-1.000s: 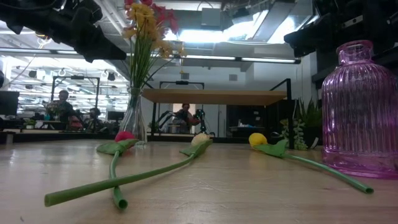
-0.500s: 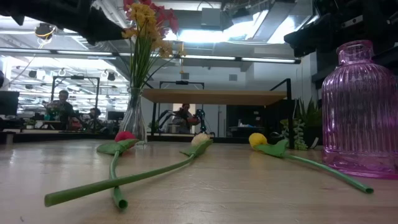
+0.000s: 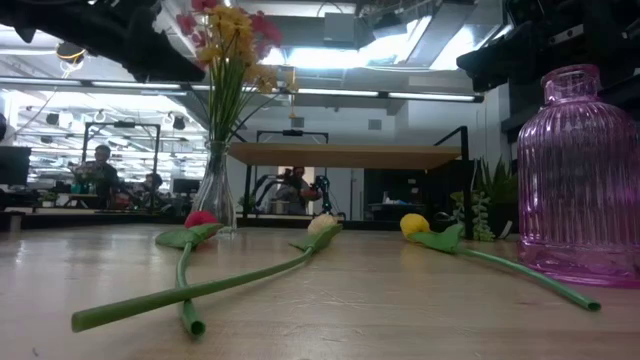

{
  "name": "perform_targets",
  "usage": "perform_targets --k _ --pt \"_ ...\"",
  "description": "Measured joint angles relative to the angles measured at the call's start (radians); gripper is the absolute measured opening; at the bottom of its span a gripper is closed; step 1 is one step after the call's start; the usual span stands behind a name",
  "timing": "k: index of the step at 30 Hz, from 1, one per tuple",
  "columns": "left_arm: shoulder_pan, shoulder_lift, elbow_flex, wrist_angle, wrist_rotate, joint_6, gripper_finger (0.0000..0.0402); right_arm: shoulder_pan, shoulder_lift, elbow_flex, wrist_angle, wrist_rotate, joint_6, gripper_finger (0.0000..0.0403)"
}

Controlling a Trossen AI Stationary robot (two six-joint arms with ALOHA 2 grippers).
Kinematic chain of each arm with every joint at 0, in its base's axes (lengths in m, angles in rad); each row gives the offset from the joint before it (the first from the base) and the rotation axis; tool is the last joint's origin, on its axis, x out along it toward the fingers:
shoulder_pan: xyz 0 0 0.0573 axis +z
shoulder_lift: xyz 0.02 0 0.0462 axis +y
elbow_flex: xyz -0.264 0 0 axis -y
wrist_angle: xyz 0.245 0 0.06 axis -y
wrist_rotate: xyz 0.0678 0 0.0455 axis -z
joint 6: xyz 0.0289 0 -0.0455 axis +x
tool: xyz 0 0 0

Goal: Pick and place flowers into a vace then onto a shelf
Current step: Put the red flowers into the transparent vase

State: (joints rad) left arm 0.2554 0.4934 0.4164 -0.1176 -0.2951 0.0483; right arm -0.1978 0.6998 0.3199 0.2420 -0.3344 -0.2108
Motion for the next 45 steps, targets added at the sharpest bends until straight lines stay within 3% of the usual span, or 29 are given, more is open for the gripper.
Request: perform_targets --k 11,27,45 --pt "0.000 0.000 0.000 -0.024 0.033 -0.028 0.0146 0.000 0.000 0.000 0.000 0.000 0.025 0.0018" --pt "0.000 0.010 0.000 -0.027 0.009 -0.091 0.0181 0.000 0.000 0.000 0.000 0.000 0.023 0.0018" --pt "0.049 0.155 0.000 0.073 0.001 -0.087 0.0199 0.000 0.000 0.000 0.000 0.000 0.023 0.0018"
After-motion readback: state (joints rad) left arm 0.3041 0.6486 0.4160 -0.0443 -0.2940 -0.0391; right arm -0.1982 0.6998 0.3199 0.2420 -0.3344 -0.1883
